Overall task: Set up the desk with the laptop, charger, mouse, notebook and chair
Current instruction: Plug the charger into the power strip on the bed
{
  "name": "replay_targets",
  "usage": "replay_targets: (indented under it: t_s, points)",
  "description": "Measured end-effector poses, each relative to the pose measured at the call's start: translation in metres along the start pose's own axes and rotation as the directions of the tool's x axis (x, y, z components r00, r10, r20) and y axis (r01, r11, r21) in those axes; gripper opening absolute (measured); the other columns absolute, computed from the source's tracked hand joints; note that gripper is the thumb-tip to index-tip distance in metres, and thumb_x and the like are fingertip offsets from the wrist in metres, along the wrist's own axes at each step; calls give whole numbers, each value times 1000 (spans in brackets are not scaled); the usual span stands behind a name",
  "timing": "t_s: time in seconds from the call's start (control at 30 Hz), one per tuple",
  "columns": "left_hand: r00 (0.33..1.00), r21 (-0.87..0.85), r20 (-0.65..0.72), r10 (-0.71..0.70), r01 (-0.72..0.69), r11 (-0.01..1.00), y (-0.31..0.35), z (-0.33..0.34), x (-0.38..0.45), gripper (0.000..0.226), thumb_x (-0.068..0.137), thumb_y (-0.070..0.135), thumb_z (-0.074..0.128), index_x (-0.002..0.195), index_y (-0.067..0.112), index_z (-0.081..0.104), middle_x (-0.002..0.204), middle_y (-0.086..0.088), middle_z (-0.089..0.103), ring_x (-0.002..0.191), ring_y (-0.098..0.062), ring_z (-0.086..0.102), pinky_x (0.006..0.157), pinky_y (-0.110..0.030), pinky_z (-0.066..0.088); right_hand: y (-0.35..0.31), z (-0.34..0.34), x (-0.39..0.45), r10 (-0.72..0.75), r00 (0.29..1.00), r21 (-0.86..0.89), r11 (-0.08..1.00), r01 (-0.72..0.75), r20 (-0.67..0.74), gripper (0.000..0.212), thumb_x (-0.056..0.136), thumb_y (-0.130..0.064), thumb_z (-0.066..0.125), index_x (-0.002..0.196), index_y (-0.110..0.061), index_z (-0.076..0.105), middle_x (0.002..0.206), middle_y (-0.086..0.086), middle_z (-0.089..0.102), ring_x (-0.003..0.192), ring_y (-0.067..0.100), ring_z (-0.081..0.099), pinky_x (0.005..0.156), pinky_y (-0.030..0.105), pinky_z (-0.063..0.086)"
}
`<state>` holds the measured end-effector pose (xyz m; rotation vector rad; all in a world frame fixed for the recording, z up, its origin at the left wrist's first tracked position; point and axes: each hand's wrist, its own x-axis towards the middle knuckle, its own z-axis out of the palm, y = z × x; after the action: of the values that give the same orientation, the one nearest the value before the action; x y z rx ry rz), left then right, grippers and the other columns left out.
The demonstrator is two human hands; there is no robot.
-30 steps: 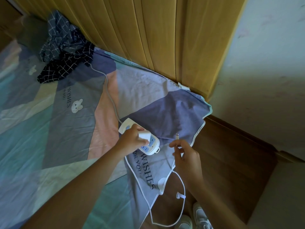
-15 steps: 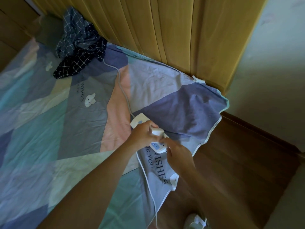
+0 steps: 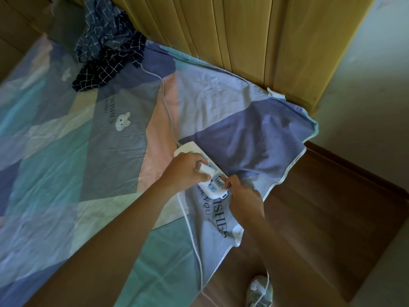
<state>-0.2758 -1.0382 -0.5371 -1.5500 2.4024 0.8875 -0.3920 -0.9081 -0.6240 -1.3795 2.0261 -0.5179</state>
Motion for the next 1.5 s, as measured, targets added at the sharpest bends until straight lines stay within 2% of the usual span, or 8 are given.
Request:
replay_targets:
  t_s: [0.3, 0.5, 0.6, 0.8, 0.97, 1.13, 1.33, 1.5]
  points:
    - [995, -104, 102, 0, 11, 995, -21, 10, 3, 38, 72, 23, 80, 108, 27, 67, 92, -7, 64, 88, -23, 63, 82, -36, 49, 4, 2, 2, -46, 999, 39, 998, 45, 7, 27, 89, -5, 45, 104, -26, 40, 84, -1, 64, 77, 22, 60, 79, 32, 46]
    - [986, -110, 167, -7, 26, 994, -29, -1, 7, 29, 74, 17, 80, 97, 30, 67, 85, -8, 61, 72, -12, 53, 74, -27, 41, 1, 0, 0, -69, 998, 0, 998, 69, 13, 28, 89, -3, 44, 107, -24, 40, 89, 0, 65, 69, 21, 55, 70, 27, 34]
    - [982, -149, 189, -10, 39, 988, -33, -1, 5, 34, 72, 13, 82, 97, 31, 69, 101, -7, 69, 84, -15, 60, 81, -29, 48, -1, -2, -3, -78, 997, -9, 997, 78, 14, 33, 86, 1, 44, 107, -24, 41, 89, 1, 64, 65, 20, 48, 70, 28, 34]
    - [982, -132, 189, -13, 38, 991, -34, 2, 0, 42, 68, 10, 84, 106, 21, 71, 101, -1, 69, 94, -20, 65, 85, -35, 52, -3, -1, -3, -81, 997, -11, 997, 81, 12, 34, 85, 1, 46, 109, -23, 42, 90, 3, 65, 64, 19, 47, 70, 28, 38]
    - [989, -51, 134, -67, 75, 996, -35, 12, -12, 46, 67, 18, 84, 109, 27, 68, 97, -8, 68, 90, -21, 64, 84, -37, 54, -6, -1, -5, -80, 996, -20, 997, 80, 27, 36, 83, 2, 44, 111, -21, 42, 87, 3, 66, 62, 21, 46, 71, 29, 38]
    - [996, 62, 65, -69, 65, 996, -23, 17, -21, 47, 73, 22, 79, 118, 23, 64, 82, 6, 54, 84, -16, 55, 71, -23, 39, -9, 4, -6, -66, 997, 2, 998, 66, 41, 35, 85, 1, 43, 111, -22, 40, 88, 4, 67, 68, 22, 58, 70, 30, 39]
    - [999, 347, 21, 25, -31, 938, -6, 38, -25, 45, 82, 25, 67, 126, 18, 57, 97, -7, 70, 96, -25, 62, 73, -28, 43, -12, 8, -8, -17, 999, 90, 996, 13, 48, 33, 87, 1, 42, 109, -23, 41, 81, 3, 66, 64, 24, 56, 67, 30, 37]
    - [999, 391, -36, 4, 10, 920, -4, 54, -27, 43, 85, 20, 64, 126, 14, 54, 109, -11, 67, 100, -29, 62, 81, -33, 46, -14, 5, -9, 10, 999, 132, 991, -15, 39, 31, 88, 3, 40, 108, -21, 42, 75, 4, 64, 64, 27, 57, 65, 28, 35]
